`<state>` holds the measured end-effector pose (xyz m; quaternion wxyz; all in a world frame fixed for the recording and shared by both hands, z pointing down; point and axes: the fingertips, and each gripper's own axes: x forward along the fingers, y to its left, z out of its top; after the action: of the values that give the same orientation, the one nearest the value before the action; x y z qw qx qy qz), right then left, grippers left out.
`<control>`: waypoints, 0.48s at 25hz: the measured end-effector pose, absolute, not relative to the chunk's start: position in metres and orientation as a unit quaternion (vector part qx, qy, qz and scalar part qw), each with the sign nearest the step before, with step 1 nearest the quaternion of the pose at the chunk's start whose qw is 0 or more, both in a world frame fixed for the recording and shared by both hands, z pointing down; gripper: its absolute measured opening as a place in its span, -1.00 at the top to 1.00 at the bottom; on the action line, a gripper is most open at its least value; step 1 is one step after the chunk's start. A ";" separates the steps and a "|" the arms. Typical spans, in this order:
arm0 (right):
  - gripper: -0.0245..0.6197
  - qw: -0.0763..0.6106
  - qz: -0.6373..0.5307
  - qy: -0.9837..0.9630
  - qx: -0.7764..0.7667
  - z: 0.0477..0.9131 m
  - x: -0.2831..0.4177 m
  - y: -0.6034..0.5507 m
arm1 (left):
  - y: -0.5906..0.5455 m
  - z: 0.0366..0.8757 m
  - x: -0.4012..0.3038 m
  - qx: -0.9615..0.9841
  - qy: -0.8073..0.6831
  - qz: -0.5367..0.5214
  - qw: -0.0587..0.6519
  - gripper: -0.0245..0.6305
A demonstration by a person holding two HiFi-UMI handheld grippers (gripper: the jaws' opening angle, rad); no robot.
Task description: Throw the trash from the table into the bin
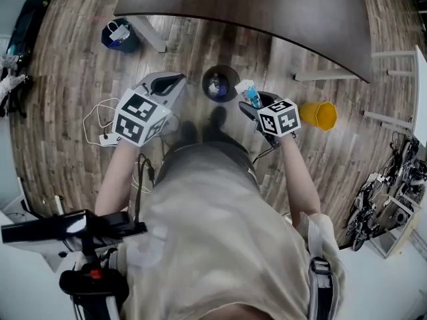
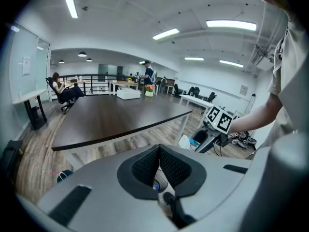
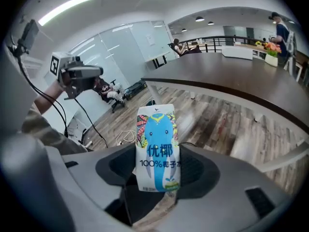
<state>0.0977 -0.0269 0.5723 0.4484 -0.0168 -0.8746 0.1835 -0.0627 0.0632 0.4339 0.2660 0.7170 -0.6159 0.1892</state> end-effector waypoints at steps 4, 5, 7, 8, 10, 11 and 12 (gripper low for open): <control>0.14 0.466 0.193 -0.861 -0.060 0.618 0.078 -0.054 | 0.012 0.445 -0.082 0.695 -0.631 0.219 0.266 0.88; 0.14 0.476 0.196 -0.855 -0.070 0.630 0.075 -0.057 | 0.005 0.448 -0.084 0.692 -0.633 0.227 0.264 0.89; 0.14 0.501 0.188 -0.841 -0.085 0.650 0.070 -0.061 | -0.001 0.456 -0.086 0.688 -0.633 0.240 0.263 0.89; 0.14 0.512 0.183 -0.835 -0.088 0.658 0.067 -0.062 | 0.000 0.462 -0.086 0.687 -0.631 0.244 0.267 0.89; 0.14 0.529 0.183 -0.824 -0.087 0.672 0.064 -0.061 | 0.004 0.477 -0.086 0.689 -0.623 0.241 0.282 0.89; 0.14 0.535 0.187 -0.820 -0.086 0.679 0.062 -0.060 | 0.006 0.486 -0.087 0.690 -0.619 0.237 0.291 0.88; 0.14 0.541 0.190 -0.815 -0.083 0.687 0.059 -0.059 | 0.009 0.496 -0.090 0.692 -0.614 0.234 0.299 0.89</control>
<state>0.0594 -0.0595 0.6874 0.5407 -0.0832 -0.8153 0.1896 -0.0905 0.0087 0.4960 0.2988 0.6918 -0.6144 0.2336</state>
